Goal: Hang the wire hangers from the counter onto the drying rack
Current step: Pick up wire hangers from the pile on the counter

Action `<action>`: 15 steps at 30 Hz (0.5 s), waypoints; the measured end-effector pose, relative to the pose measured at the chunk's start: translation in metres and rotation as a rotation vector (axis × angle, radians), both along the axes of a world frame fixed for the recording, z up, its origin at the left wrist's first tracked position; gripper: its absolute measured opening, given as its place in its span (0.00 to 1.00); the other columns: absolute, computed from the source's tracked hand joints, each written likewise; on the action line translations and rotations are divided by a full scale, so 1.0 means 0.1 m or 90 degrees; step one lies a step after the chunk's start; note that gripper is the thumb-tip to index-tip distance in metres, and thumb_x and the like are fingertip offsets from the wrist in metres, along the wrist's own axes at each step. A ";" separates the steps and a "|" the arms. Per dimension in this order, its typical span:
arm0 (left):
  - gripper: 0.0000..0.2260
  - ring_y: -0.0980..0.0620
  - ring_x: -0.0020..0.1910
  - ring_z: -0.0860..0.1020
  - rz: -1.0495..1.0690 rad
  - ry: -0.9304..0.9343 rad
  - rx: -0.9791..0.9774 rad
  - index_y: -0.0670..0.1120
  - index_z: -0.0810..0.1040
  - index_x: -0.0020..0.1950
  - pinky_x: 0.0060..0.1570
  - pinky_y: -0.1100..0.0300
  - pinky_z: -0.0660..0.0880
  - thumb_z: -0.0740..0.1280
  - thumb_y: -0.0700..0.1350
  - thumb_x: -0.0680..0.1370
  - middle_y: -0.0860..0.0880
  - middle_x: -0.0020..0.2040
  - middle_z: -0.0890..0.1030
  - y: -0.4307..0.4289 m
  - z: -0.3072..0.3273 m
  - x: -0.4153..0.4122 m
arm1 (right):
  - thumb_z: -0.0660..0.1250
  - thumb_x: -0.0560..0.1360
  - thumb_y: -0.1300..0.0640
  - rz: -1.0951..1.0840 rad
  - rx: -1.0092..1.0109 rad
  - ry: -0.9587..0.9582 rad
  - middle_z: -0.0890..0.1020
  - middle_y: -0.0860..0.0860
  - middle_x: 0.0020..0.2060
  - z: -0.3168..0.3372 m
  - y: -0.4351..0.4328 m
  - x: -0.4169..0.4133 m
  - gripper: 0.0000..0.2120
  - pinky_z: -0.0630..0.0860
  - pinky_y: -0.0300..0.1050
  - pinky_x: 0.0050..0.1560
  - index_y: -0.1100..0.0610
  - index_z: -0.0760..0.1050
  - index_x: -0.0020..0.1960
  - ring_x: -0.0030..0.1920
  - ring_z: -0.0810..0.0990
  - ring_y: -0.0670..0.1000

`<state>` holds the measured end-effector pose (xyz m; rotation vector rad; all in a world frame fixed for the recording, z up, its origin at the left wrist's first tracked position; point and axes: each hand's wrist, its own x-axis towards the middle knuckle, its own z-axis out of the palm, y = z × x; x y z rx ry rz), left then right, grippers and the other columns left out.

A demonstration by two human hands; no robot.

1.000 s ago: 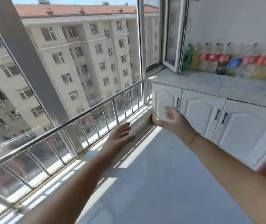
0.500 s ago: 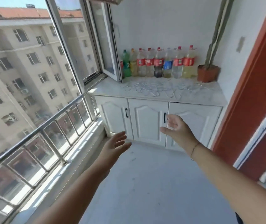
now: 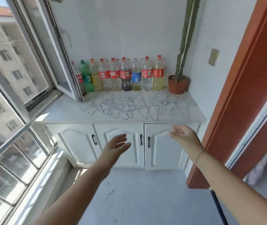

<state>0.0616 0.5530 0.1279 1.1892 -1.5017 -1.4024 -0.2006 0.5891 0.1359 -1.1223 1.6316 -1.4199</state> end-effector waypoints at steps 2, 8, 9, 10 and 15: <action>0.17 0.58 0.60 0.75 -0.017 -0.007 0.006 0.52 0.73 0.63 0.52 0.67 0.70 0.69 0.45 0.75 0.54 0.59 0.78 -0.33 -0.04 -0.20 | 0.70 0.71 0.60 -0.020 0.000 -0.007 0.79 0.50 0.50 -0.05 -0.27 -0.20 0.09 0.69 0.37 0.51 0.55 0.75 0.51 0.53 0.77 0.49; 0.16 0.61 0.56 0.76 -0.027 -0.024 0.020 0.52 0.74 0.62 0.50 0.67 0.70 0.69 0.45 0.75 0.54 0.57 0.79 -1.28 -0.20 -0.83 | 0.69 0.72 0.62 -0.055 0.015 0.000 0.79 0.48 0.46 -0.22 -1.19 -0.81 0.09 0.70 0.28 0.43 0.57 0.76 0.51 0.48 0.77 0.46; 0.15 0.62 0.56 0.76 -0.025 -0.024 0.022 0.52 0.75 0.61 0.50 0.67 0.69 0.69 0.45 0.75 0.54 0.57 0.79 -1.45 -0.24 -0.95 | 0.69 0.72 0.62 -0.057 0.017 0.001 0.79 0.49 0.46 -0.26 -1.38 -0.93 0.08 0.71 0.27 0.40 0.57 0.76 0.51 0.47 0.77 0.46; 0.15 0.62 0.55 0.76 -0.024 -0.024 0.027 0.52 0.75 0.61 0.49 0.67 0.69 0.69 0.45 0.75 0.54 0.57 0.79 -1.63 -0.27 -1.06 | 0.69 0.72 0.62 -0.058 0.021 -0.001 0.79 0.49 0.45 -0.29 -1.57 -1.04 0.08 0.71 0.27 0.40 0.57 0.76 0.50 0.46 0.77 0.46; 0.15 0.63 0.54 0.76 -0.013 -0.018 0.063 0.50 0.75 0.61 0.47 0.70 0.69 0.68 0.44 0.76 0.53 0.58 0.79 -2.34 -0.38 -1.57 | 0.69 0.71 0.64 -0.071 0.071 0.004 0.80 0.54 0.45 -0.50 -2.37 -1.52 0.07 0.71 0.40 0.50 0.60 0.77 0.49 0.47 0.77 0.51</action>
